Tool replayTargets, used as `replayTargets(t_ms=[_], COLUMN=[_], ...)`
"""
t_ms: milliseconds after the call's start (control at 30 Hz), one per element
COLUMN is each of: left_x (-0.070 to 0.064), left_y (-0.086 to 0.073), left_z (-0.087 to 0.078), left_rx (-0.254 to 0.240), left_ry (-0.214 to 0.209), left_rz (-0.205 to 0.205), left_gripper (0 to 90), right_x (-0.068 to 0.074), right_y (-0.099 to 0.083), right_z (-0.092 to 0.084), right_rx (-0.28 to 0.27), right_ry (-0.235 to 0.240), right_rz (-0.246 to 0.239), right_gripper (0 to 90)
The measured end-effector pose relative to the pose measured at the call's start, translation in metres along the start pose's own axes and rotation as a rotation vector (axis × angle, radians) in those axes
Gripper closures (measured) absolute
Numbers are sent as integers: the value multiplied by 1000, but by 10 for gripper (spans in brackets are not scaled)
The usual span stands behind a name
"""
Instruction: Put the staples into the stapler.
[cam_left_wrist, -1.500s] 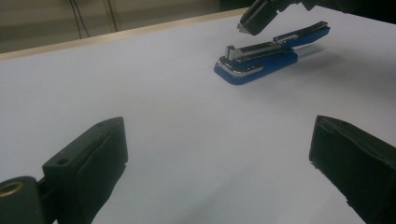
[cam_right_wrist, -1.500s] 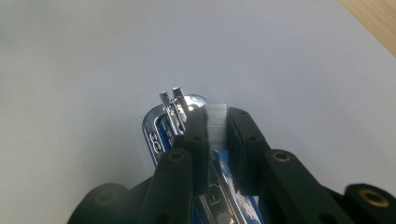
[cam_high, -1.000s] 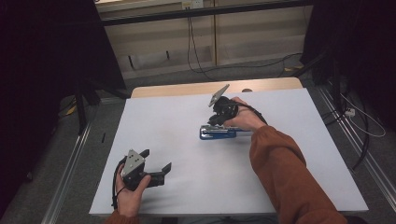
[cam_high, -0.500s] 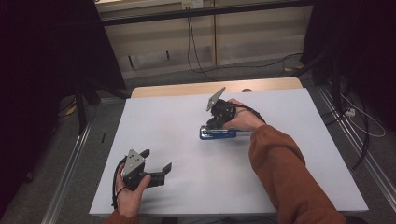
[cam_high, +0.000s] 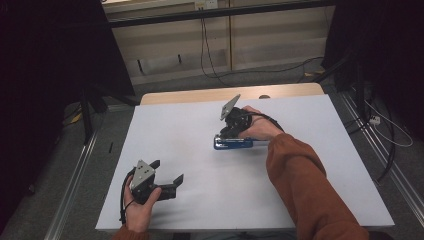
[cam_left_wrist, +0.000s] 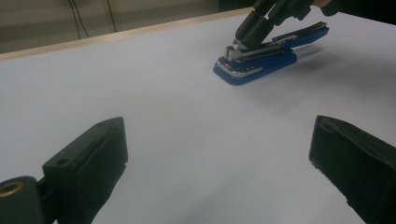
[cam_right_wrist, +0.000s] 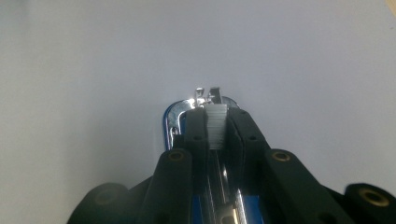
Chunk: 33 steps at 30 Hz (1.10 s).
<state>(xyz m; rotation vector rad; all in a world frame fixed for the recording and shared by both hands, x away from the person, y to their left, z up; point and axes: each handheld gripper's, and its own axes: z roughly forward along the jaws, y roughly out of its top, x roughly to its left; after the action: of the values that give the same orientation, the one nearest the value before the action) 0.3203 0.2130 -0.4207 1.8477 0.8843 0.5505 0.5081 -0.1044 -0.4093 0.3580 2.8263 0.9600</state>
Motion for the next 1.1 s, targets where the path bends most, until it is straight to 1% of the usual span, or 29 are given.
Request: replayTargets(t_ms=[33,200,333,467,633,733,867,967,1100], left_x=[0,-1,0,0,0,0,0,0,0], left_y=[0,0,0,0,0,0,0,0,0], left_z=[0,0,0,-1,-1,-1,0,0,0], left_rx=[-1,0,-5,-7,-4,-5,3,-1,2], left_ry=[0,-3,3,9,10,6,5,1,1], left_rz=[-2,1,-3,-6,-6,0,-1,-1,0], left_gripper=[46,46,46,46,46,46,46,46,46], right_x=[0,-1,-1,-1,-1,-1,-2,-2,-2], right_y=[0,-2,-1,-1,-1,0,-2,-3,-3], right_z=[0,1,2,4,4,4,3,3,3], right_rx=[8,6,-4,-9,-9,-9,-5,-5,-1], right_ry=[-1,2,4,5,10,8,16,27,24], right_rz=[-2,-10,-21,-16,-23,-35,-36,-47,-50], right_gripper=[792,792,792,792,792,792,792,792,792])
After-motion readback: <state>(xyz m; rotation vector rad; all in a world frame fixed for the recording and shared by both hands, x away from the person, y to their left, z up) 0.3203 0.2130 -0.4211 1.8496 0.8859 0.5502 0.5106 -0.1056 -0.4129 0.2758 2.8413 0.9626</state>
